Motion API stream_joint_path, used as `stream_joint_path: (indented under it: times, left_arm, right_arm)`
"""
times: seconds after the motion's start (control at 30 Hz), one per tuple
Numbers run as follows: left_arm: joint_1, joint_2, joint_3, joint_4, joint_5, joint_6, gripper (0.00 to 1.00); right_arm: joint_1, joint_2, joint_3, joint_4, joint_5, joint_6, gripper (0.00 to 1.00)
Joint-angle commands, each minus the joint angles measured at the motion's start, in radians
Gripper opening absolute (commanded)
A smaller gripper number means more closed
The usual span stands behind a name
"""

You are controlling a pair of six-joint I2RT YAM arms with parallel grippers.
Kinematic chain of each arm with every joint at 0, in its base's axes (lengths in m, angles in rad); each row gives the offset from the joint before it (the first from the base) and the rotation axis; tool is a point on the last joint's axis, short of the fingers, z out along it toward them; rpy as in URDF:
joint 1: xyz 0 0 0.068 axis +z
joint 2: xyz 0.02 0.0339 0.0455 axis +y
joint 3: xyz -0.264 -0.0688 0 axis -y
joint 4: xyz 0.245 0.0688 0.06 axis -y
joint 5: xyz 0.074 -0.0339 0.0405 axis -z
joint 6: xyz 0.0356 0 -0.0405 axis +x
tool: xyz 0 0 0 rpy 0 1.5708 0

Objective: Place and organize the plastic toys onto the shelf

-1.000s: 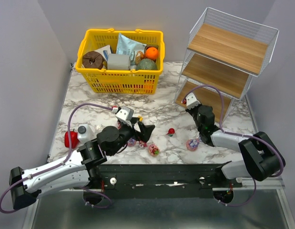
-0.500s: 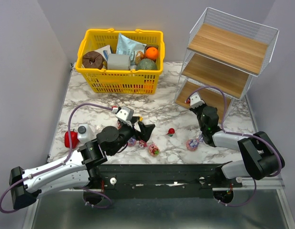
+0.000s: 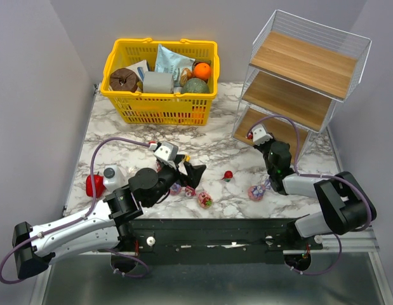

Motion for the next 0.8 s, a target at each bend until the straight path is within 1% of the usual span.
stream_joint_path:
  times: [0.0, 0.07, 0.2, 0.23, 0.33, 0.6, 0.77]
  left_arm:
    - [-0.004, 0.0, -0.015, 0.034, -0.042, 0.017, 0.99]
    - [-0.004, -0.003, -0.013, 0.034, -0.042, 0.019, 0.99]
    - [-0.004, -0.002, -0.013, 0.035, -0.043, 0.023, 0.99]
    - [-0.004, -0.002, -0.013, 0.035, -0.042, 0.023, 0.99]
    - [-0.004, -0.002, -0.01, 0.035, -0.043, 0.026, 0.99]
    - [-0.004, -0.005, -0.006, 0.032, -0.048, 0.031, 0.99]
    - [-0.004, -0.008, -0.004, 0.031, -0.046, 0.034, 0.99]
  right_arm:
    - [-0.008, 0.018, 0.008, 0.018, -0.026, -0.035, 0.01]
    - [-0.008, 0.026, 0.01, 0.018, -0.021, -0.044, 0.01]
    - [-0.011, 0.03, 0.011, 0.018, -0.018, -0.05, 0.08]
    - [-0.011, 0.033, 0.013, 0.017, -0.017, -0.05, 0.14]
    - [-0.012, 0.037, 0.014, 0.017, -0.012, -0.051, 0.22]
    - [-0.014, 0.049, 0.013, 0.014, -0.001, -0.068, 0.24]
    - [-0.014, 0.052, -0.004, 0.018, 0.005, -0.085, 0.34]
